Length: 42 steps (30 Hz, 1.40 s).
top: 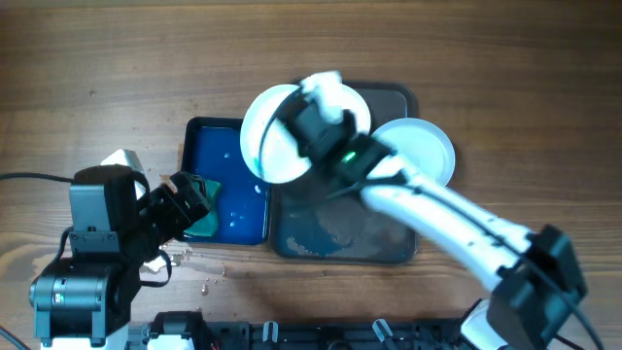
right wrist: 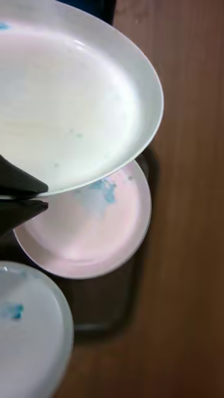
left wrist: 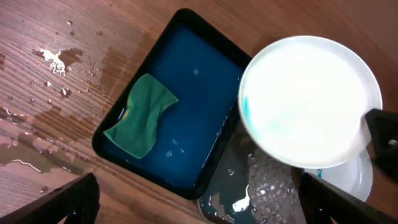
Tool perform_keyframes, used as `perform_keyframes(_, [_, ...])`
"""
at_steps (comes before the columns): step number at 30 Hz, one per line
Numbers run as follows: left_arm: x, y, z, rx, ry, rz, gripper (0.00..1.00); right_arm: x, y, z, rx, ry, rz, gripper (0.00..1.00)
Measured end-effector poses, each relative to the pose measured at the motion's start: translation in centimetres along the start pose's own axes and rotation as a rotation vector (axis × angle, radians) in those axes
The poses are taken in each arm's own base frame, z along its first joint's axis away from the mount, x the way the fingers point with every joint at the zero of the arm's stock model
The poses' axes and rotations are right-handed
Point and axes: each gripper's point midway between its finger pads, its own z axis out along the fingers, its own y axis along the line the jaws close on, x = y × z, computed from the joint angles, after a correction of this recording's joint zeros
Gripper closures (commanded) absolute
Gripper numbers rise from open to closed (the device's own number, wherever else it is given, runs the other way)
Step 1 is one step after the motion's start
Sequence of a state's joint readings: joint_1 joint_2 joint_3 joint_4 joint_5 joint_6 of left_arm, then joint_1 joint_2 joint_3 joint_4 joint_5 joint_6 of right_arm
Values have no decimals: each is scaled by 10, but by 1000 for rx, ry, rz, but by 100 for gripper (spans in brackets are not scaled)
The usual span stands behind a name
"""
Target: Clean dirty plates on tray and stack at the side
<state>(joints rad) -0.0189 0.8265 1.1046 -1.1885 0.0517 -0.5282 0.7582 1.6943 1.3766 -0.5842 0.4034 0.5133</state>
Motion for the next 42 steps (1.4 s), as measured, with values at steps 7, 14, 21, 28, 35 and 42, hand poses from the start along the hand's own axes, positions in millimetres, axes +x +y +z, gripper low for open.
perform_keyframes(7, [0,0,0,-1,1,0,0,-27,-196,-119,54,21,494,96])
perform_keyframes(14, [0,0,0,-1,1,0,0,123,-406,-83,615,277,935,96])
perform_keyframes(21, [0,0,0,-1,1,0,0,197,-394,-31,540,540,1036,96])
perform_keyframes(28, [0,0,0,0,1,0,0,206,-342,-20,493,632,825,68])
perform_keyframes(35, [0,0,0,-1,1,0,0,73,-226,-43,14,181,370,29])
perform_keyframes(42, [0,0,0,0,0,0,0,117,-241,49,165,362,280,88])
